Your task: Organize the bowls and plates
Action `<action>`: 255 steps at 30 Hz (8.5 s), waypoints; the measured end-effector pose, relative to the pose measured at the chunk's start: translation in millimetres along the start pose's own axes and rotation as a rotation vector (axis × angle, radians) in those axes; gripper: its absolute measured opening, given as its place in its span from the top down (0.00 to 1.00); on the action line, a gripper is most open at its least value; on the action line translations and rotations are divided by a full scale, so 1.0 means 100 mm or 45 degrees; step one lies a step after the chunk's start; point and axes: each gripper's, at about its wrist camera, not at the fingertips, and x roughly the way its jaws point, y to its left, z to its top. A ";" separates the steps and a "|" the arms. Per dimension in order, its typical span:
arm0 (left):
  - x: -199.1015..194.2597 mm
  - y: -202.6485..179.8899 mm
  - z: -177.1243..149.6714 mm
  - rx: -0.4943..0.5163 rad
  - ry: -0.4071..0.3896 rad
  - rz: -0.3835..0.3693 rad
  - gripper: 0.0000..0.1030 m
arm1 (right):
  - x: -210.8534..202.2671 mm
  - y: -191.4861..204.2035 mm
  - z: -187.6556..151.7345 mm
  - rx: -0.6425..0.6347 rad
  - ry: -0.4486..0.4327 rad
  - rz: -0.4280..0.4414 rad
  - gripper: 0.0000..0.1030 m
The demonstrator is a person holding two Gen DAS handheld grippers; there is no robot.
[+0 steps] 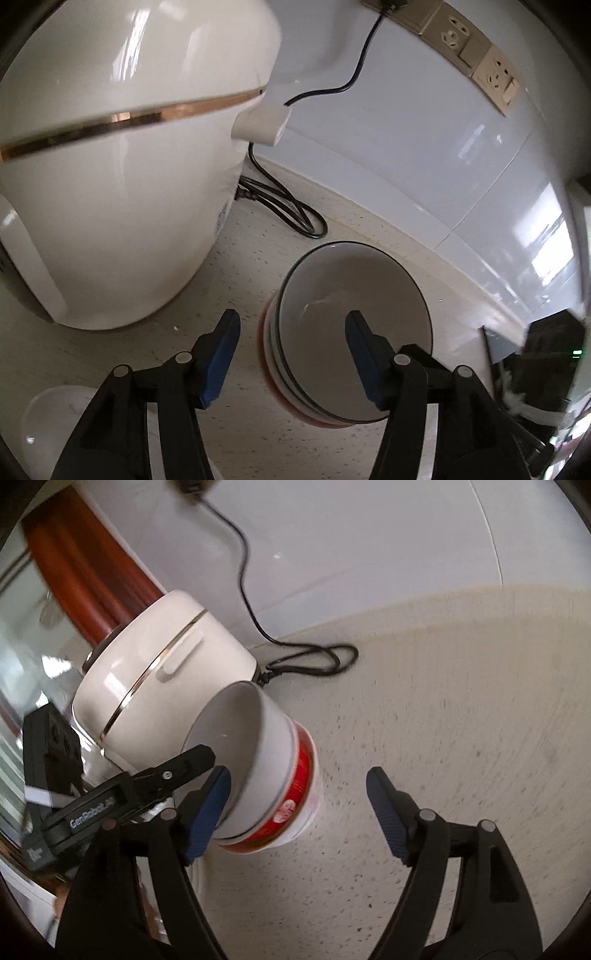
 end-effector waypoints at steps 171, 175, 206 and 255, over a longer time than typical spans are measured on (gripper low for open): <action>-2.22 0.43 -1.56 0.104 -0.434 0.414 0.14 | -0.92 1.51 -1.50 -0.604 -0.126 -0.182 0.12; -2.12 0.49 -1.67 0.087 -0.411 0.372 0.00 | -0.70 1.44 -1.63 -0.591 -0.068 -0.174 0.12; -1.91 0.41 -1.99 0.167 -0.449 0.553 0.00 | -0.54 1.16 -1.80 -0.447 -0.047 -0.148 0.12; -1.91 0.45 -1.99 0.160 -0.442 0.525 0.00 | -0.56 1.13 -1.79 -0.454 -0.033 -0.141 0.12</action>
